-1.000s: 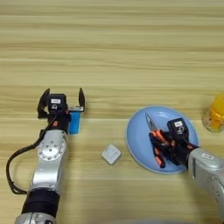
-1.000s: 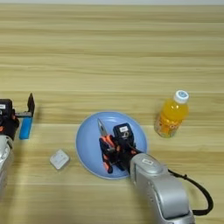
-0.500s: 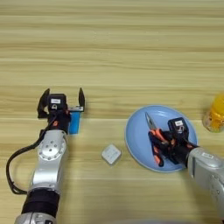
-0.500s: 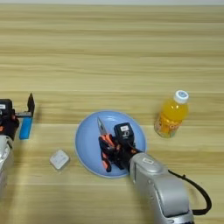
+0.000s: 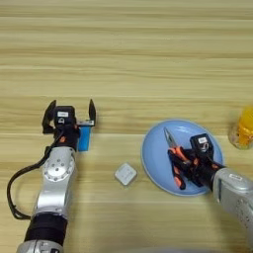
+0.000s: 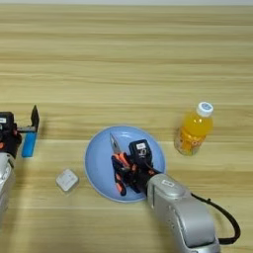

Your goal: Move the objects on the table

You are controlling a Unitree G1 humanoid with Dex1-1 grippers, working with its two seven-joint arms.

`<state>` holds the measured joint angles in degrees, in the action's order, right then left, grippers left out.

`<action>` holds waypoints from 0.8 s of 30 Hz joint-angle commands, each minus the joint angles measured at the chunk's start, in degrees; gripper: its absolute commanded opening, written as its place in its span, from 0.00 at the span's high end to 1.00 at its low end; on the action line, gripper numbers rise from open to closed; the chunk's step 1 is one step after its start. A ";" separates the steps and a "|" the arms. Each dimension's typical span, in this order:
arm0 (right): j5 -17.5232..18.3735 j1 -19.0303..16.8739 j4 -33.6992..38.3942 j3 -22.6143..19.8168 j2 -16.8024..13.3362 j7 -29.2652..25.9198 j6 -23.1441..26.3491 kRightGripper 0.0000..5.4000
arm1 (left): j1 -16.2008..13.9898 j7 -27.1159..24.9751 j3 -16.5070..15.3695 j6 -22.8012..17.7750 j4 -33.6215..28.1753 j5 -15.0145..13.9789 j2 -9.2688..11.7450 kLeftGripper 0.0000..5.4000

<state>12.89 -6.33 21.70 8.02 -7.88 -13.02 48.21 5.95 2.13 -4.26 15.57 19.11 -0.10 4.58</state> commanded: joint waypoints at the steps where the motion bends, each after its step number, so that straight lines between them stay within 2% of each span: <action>1: -1.31 -0.03 -0.57 1.27 -1.31 -0.03 -1.24 0.58 | 0.09 0.32 -0.09 -0.74 -0.32 0.44 -0.11 0.00; 4: -1.28 -0.10 -1.31 1.86 -1.30 -0.23 -1.67 0.58 | 0.11 0.29 -0.12 -0.71 -0.25 0.41 -0.08 0.00; 12: 0.16 0.48 -5.62 2.79 1.04 -0.96 -2.35 0.58 | 0.10 0.36 -0.19 -0.69 -0.24 0.41 -0.05 0.00; 24: -0.11 3.70 -11.35 5.79 4.32 -1.47 -4.27 0.58 | -0.29 0.65 -0.14 -0.80 -0.91 0.50 -0.25 0.00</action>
<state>13.13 -2.36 13.24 12.35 -4.00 -14.40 42.71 5.89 2.29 -4.27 15.56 18.97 -0.10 4.55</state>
